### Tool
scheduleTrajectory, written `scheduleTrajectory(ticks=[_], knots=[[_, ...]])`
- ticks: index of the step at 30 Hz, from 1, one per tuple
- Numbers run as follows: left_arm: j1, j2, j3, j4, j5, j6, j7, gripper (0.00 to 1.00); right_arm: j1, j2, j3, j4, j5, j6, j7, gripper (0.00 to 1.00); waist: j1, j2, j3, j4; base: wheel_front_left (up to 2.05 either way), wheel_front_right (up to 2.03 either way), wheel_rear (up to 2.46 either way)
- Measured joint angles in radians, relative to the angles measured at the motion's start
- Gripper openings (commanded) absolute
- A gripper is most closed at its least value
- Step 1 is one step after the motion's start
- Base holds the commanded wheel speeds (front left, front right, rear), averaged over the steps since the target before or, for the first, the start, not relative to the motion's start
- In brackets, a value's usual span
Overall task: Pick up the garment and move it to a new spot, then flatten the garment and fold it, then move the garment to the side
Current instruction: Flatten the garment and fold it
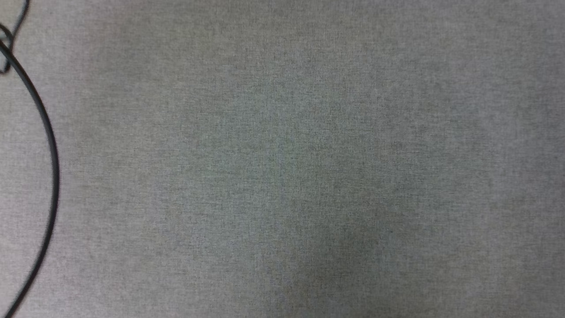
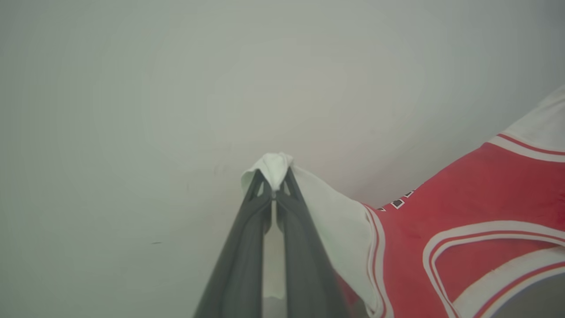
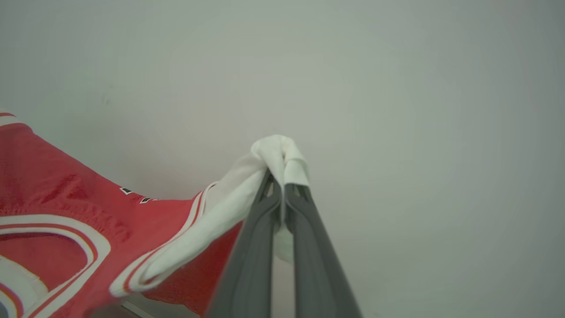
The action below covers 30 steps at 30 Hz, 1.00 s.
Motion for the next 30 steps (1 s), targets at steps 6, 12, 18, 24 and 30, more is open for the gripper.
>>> scheduleTrajectory(ticks=[6, 12, 18, 24, 30], knots=[[0.157, 0.01, -0.017, 0.014, -0.035, -0.01, -0.063, 0.0, 0.163, -0.007, 0.076, 0.034, 0.055, 0.0, -0.084, 0.0, -0.0001, 0.0, -0.04, -0.001, 0.0, 0.0, 0.0], [0.358, 0.045, -0.011, -0.029, -0.07, -0.004, -0.104, 0.0, 0.394, -0.048, 0.127, -0.022, 0.111, 0.0, -0.154, 0.0, -0.0001, 0.0, -0.096, 0.0, 0.0, 0.0, 0.0], [0.603, 0.095, 0.011, -0.132, -0.091, 0.055, -0.12, 0.0, 0.667, -0.095, 0.129, -0.124, 0.14, 0.0, -0.179, 0.0, -0.0003, 0.0, -0.171, -0.001, 0.0, 0.0, 0.0], [0.977, 0.169, 0.101, -0.353, -0.109, 0.18, -0.121, 0.0, 0.977, -0.099, 0.069, -0.272, 0.138, 0.0, -0.143, 0.0, -0.0005, 0.0, -0.272, -0.013, 0.0, 0.0, 0.0], [1.241, 0.189, 0.158, -0.474, -0.113, 0.243, -0.121, 0.0, 1.183, -0.087, 0.005, -0.362, 0.129, 0.0, -0.086, 0.0, -0.0005, 0.0, -0.353, -0.023, 0.0, 0.0, 0.0]])
